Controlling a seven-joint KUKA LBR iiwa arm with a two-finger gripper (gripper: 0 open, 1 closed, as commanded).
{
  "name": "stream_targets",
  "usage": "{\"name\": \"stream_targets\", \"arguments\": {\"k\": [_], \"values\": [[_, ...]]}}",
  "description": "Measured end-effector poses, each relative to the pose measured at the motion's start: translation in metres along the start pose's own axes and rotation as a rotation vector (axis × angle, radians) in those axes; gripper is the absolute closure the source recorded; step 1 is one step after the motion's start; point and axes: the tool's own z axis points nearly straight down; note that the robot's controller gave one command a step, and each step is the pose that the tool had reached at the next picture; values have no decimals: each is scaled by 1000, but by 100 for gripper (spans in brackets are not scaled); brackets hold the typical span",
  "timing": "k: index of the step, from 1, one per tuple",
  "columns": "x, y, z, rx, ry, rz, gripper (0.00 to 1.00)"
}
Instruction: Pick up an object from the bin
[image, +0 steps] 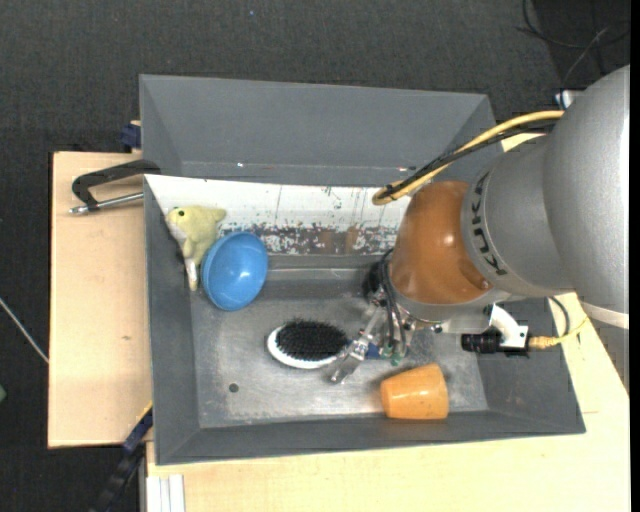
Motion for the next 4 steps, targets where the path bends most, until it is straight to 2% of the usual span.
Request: {"name": "stream_targets", "arguments": {"k": [1,2,3,4], "values": [[-1,1,-2,2,2,-1,0],[-3,2,-3,0,-4,-1,100],[-3,2,-3,2,1,-2,100],[-4,4,-57,0,-1,-4,100]]}}
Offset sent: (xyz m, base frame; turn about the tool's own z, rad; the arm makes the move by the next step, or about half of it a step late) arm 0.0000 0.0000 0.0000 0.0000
